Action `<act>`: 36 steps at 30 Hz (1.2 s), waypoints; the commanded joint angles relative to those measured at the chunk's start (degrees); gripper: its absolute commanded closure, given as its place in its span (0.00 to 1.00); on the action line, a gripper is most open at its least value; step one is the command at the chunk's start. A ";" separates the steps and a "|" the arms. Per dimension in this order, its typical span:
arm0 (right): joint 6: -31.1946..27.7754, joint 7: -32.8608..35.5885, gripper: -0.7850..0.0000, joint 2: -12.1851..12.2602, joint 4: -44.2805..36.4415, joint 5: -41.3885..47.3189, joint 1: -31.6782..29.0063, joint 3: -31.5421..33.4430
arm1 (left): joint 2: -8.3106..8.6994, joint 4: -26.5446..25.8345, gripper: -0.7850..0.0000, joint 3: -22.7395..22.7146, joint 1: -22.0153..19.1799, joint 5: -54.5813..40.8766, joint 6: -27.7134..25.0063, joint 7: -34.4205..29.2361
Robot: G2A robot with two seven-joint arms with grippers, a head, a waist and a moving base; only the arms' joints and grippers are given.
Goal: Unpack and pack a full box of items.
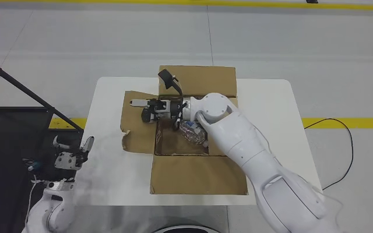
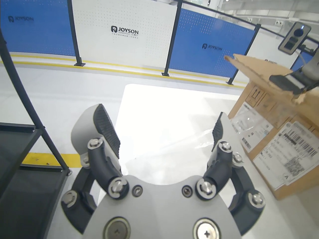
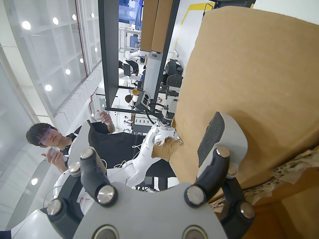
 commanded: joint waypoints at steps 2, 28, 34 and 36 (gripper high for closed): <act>0.85 0.66 0.00 -0.31 0.30 -1.18 0.37 -0.56 | -0.17 -2.09 0.00 -0.58 1.46 -1.83 -0.17 0.80; -2.35 0.44 0.00 12.90 -50.30 -21.52 -29.31 31.05 | 0.15 -31.47 0.00 -1.30 -0.38 -10.93 -3.05 -17.78; -4.69 2.86 0.00 15.31 -58.42 -19.76 -38.17 42.02 | 0.41 -33.61 0.00 8.27 -6.69 -8.06 -1.86 -27.70; -6.50 4.04 0.00 15.94 -59.53 -17.66 -40.34 45.28 | 0.41 -33.68 0.00 12.05 -9.17 -8.74 -2.06 -30.43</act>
